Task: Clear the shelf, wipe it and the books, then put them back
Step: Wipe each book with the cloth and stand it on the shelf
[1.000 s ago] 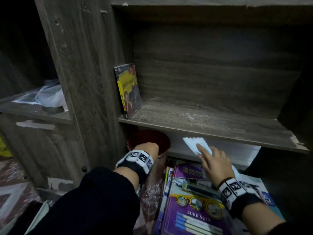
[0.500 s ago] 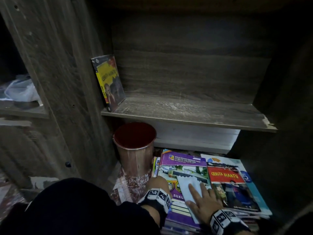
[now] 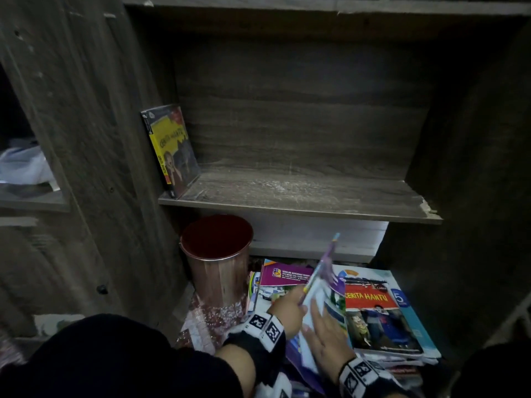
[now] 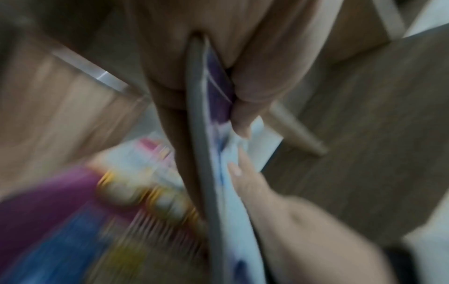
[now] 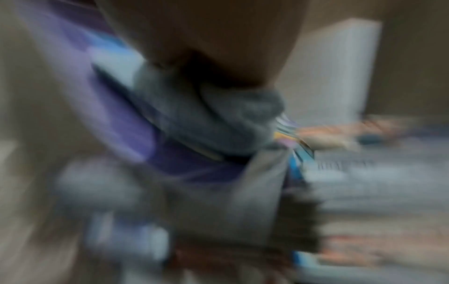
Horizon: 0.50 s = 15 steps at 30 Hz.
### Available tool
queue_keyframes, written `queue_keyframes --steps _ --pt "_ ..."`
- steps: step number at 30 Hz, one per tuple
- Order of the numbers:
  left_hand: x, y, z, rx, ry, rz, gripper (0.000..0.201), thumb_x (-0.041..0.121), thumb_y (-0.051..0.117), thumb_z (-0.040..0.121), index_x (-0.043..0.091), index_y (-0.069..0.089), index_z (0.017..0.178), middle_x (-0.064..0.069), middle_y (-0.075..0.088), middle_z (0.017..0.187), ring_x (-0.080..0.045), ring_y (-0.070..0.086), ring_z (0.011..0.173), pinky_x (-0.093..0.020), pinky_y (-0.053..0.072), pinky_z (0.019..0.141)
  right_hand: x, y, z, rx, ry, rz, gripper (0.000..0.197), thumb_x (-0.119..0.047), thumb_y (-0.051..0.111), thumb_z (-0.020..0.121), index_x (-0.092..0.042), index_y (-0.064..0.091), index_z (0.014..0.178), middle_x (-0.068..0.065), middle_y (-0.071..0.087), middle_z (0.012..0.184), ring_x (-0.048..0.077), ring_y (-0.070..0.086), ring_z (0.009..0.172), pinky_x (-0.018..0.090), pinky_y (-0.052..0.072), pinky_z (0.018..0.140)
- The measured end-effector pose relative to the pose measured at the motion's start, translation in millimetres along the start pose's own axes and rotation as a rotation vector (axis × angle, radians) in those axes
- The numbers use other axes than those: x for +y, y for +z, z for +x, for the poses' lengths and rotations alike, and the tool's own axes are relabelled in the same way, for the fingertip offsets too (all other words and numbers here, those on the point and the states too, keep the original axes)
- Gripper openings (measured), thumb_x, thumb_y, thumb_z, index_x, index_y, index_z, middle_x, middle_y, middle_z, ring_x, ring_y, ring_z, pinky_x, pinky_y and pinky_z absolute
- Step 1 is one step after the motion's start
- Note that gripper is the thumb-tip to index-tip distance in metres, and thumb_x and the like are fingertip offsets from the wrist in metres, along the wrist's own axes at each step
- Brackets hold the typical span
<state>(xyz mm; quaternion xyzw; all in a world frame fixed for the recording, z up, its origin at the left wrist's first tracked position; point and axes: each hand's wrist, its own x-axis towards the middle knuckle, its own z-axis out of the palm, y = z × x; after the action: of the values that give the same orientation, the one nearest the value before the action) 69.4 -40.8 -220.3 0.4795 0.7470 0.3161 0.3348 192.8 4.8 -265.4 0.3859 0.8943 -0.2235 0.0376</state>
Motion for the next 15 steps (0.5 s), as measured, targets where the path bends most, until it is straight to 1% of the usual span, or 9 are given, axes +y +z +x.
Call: queue_keyframes --steps 1,2,3,5,7,9,10,13,15 --pt "8 -9 -1 -0.015 0.057 -0.006 0.036 0.014 0.046 0.098 0.022 0.048 0.133 -0.013 0.062 0.122 -0.018 0.056 0.094 -0.033 0.048 0.084 4 -5 4 0.117 0.078 0.055 0.099 -0.059 0.062 0.081 -0.017 0.009 0.153 0.017 0.005 0.159 0.04 0.03 0.139 0.05 0.036 0.108" --pt "17 -20 -3 -0.045 0.12 -0.015 0.033 0.018 0.05 0.096 0.023 0.053 0.129 -0.014 0.063 0.12 -0.017 0.056 0.092 -0.035 0.049 0.086 2 -18 8 0.14 0.118 0.107 0.108 -0.046 0.086 0.06 -0.01 0.032 0.145 0.022 0.011 0.155 0.045 0.043 0.128 0.053 0.048 0.095" --pt "27 -32 -8 -0.076 0.182 -0.023 0.031 0.022 0.053 0.093 0.025 0.057 0.123 -0.014 0.065 0.117 -0.019 0.057 0.09 -0.039 0.05 0.088 4 -29 13 0.21 0.168 0.049 0.104 -0.035 0.091 0.051 -0.01 0.04 0.138 0.025 0.009 0.154 0.046 0.046 0.126 0.051 0.051 0.091" --pt "39 -57 -19 -0.1 0.265 -0.056 0.027 0.027 0.056 0.088 0.031 0.06 0.114 -0.011 0.069 0.111 -0.022 0.062 0.09 -0.04 0.051 0.088 0 -54 18 0.357 0.31 0.127 0.076 -0.025 0.069 0.084 -0.015 0.025 0.146 0.025 0.006 0.155 0.041 0.03 0.137 0.047 0.037 0.108" --pt "47 -77 -31 -0.055 0.33 -0.143 0.023 0.017 0.056 0.094 0.023 0.061 0.116 -0.004 0.069 0.107 -0.013 0.06 0.091 -0.029 0.049 0.089 -12 -80 20 0.56 0.35 0.214 0.05 -0.019 0.043 0.099 -0.008 0.028 0.145 0.029 0.03 0.148 0.045 0.035 0.132 0.053 0.033 0.107" --pt "53 -93 -43 0.025 0.412 -0.245 0.024 0.009 0.05 0.098 0.015 0.06 0.119 0.003 0.067 0.106 0.0 0.058 0.093 -0.02 0.046 0.091 -45 -85 9 0.714 0.148 0.245 0.046 -0.011 0.049 0.091 -0.005 0.042 0.135 0.036 0.042 0.136 0.053 0.045 0.121 0.063 0.041 0.096" --pt "56 -98 -49 0.061 0.44 -0.291 0.024 0.008 0.048 0.099 0.016 0.059 0.118 0.006 0.066 0.106 0.004 0.058 0.093 -0.017 0.044 0.091 -67 -93 3 0.691 -0.024 0.199 0.057 -0.026 0.05 0.088 -0.008 0.038 0.141 0.035 0.034 0.143 0.051 0.037 0.128 0.062 0.034 0.101" --pt "62 -111 -61 0.107 0.459 -0.436 0.027 0.007 0.045 0.098 0.023 0.061 0.114 0.012 0.07 0.103 0.002 0.062 0.098 -0.015 0.046 0.09 -92 -112 -4 0.678 -0.207 0.156 0.07 -0.067 0.003 0.082 -0.045 -0.018 0.145 0.005 -0.004 0.159 0.025 0.002 0.142 0.046 0.01 0.115" --pt "63 -119 -70 0.096 0.463 -0.531 0.025 0.014 0.048 0.094 0.025 0.062 0.112 0.009 0.073 0.099 -0.004 0.066 0.095 -0.018 0.051 0.085 -79 -138 15 0.754 -0.157 0.175 0.067 -0.066 0.007 0.085 -0.046 -0.016 0.145 0.004 -0.002 0.159 0.026 0.005 0.142 0.048 0.013 0.114"
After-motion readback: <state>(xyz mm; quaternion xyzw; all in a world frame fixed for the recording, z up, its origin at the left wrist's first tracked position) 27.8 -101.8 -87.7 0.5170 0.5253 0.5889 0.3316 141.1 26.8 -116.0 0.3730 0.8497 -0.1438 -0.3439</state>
